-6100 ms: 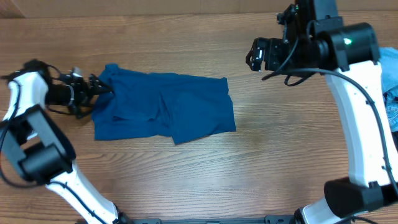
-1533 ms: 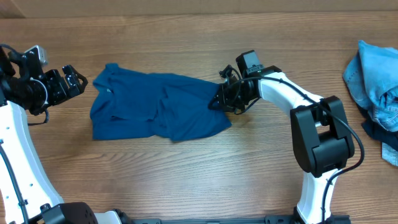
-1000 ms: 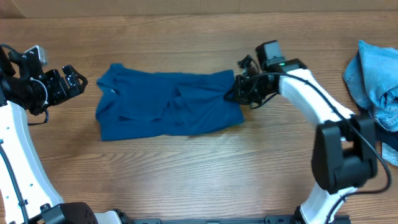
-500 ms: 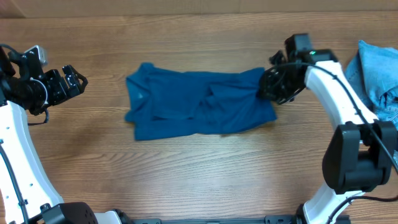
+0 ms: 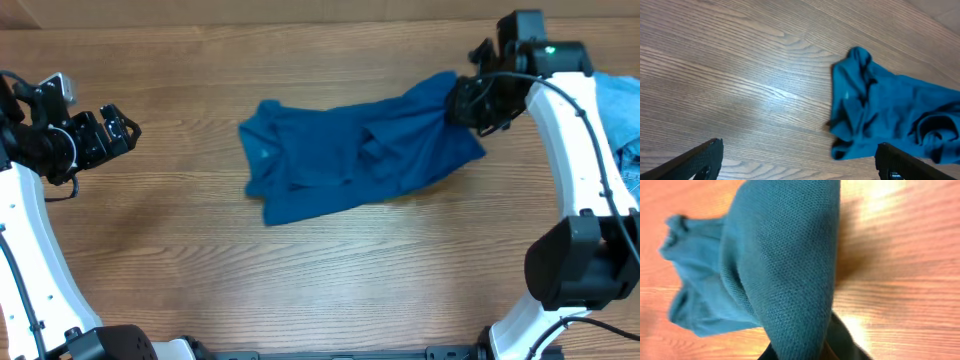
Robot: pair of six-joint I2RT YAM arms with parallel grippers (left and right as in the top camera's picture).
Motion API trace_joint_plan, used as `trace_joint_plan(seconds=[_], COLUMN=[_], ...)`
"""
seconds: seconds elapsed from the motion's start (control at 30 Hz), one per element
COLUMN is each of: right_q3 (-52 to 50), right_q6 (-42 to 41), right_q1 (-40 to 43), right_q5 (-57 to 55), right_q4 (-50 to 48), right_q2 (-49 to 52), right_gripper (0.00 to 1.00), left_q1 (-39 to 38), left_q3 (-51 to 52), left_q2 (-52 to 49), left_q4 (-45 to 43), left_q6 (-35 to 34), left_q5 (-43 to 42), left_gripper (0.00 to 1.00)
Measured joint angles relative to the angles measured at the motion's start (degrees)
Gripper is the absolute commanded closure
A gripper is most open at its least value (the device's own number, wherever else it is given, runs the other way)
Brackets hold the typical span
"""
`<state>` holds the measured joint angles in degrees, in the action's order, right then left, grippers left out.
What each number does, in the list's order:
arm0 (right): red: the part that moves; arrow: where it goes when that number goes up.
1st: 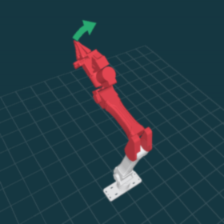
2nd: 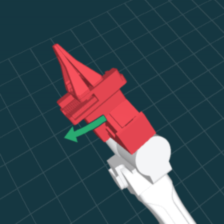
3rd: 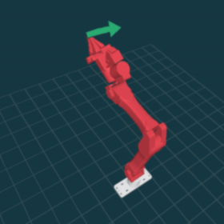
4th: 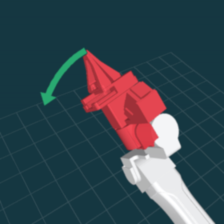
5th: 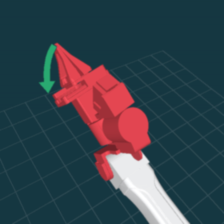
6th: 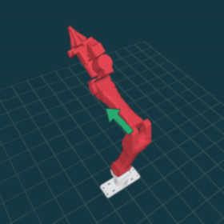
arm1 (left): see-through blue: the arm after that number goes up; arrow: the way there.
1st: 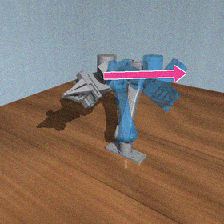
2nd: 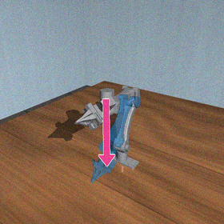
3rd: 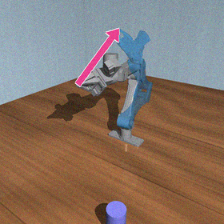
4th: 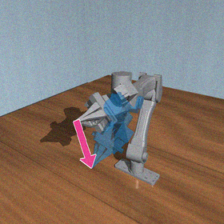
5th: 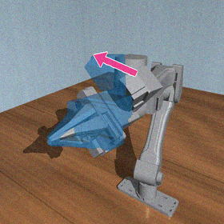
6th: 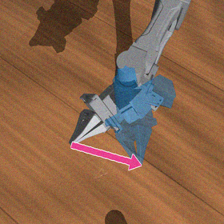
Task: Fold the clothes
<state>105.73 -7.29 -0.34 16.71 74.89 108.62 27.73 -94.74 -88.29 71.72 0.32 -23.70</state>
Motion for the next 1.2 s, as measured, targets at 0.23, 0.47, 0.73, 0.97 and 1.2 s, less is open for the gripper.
trace_joint_plan(seconds=[0.23, 0.47, 0.73, 0.97, 1.2], right_q3=[2.19, 2.19, 2.16, 1.57, 0.37], right_q6=[-0.17, -2.69, -4.72, -5.22, -4.98], right_q1=[-4.94, -13.79, -22.03, -25.64, -27.54], right_q5=[0.04, 0.46, 0.39, -0.2, -1.01], right_q4=[-0.2, -2.93, -7.74, -11.85, -10.93], right_q2=[0.0, 0.0, 0.0, 0.0, 0.79], right_gripper=[0.96, 0.96, 0.96, 0.96, 0.96], left_q1=[0.0, 0.0, 0.0, 0.0, 0.0], left_q3=[0.0, 0.0, 0.0, 0.0, 0.0], left_q2=[0.0, 0.0, 0.0, 0.0, 0.0], left_q4=[-0.04, -0.07, -0.09, -0.11, -0.11], left_q6=[0.0, 0.0, 0.0, 0.0, 0.0], left_q5=[0.02, 0.0, 0.0, 0.02, 0.02], left_gripper=[0.0, 0.0, 0.0, 0.0, 0.0])
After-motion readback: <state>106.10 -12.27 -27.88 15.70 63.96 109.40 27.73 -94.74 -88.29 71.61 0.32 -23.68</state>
